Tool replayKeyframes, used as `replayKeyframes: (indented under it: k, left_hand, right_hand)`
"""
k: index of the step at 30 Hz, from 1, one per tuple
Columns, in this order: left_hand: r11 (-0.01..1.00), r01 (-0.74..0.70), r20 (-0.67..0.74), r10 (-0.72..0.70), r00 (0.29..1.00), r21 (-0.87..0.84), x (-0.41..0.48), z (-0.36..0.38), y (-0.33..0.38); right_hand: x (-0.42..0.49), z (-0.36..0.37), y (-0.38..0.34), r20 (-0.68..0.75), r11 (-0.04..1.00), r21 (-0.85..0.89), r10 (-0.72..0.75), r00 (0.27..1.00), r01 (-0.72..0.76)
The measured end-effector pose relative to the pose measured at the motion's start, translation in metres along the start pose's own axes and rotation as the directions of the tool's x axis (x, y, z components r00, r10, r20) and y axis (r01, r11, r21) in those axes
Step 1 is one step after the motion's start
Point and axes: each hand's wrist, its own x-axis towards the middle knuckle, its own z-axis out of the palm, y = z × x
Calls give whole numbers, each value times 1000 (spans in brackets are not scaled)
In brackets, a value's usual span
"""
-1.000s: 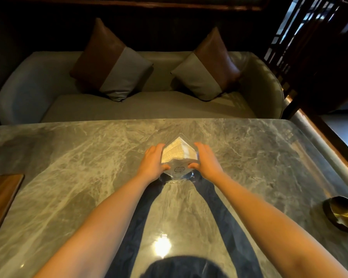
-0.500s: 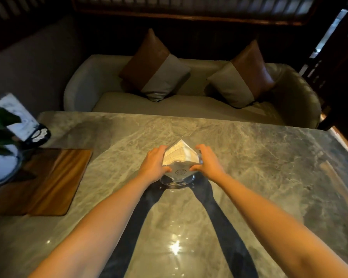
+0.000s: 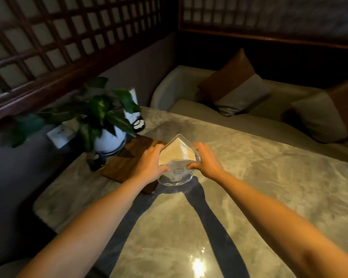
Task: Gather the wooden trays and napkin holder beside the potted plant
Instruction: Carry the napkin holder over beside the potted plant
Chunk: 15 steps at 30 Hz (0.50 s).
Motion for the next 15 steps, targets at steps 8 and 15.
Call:
replayKeyframes:
  k: [8,15]
  left_hand:
    - [983,177,-130,-181,975,-37,-33,-63,-101]
    - [944,321,-191,-331,924,-79,-63,-106,-176]
  right_hand:
    - [45,76,-96,152,982,-49,-172,973,181]
    - [73,146,-166,282,954,-49,-270,920,295]
